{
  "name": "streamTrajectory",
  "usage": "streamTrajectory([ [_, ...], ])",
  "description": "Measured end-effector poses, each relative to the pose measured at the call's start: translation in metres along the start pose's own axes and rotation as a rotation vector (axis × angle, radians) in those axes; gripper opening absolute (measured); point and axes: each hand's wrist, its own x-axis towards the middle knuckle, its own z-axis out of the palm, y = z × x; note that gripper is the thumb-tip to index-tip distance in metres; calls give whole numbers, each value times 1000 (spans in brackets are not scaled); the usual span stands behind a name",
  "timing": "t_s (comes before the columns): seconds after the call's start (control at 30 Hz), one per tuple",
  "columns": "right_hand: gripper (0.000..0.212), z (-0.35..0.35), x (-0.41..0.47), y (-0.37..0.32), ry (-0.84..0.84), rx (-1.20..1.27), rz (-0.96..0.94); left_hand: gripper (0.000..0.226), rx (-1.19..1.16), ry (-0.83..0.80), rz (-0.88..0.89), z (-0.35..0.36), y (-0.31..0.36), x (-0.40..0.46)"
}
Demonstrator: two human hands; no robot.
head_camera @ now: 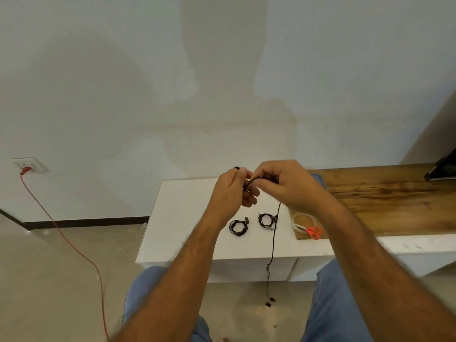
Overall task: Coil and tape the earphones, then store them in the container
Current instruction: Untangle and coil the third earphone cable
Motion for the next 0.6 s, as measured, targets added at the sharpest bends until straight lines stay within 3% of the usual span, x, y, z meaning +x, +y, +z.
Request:
streamTrajectory([
  [0.4, 4, -2, 23, 16, 120, 407, 3, 42, -417, -266, -147, 5, 17, -12],
  [0.6, 28, 26, 6, 25, 103, 686, 103, 36, -570, -305, -116, 11, 22, -14],
])
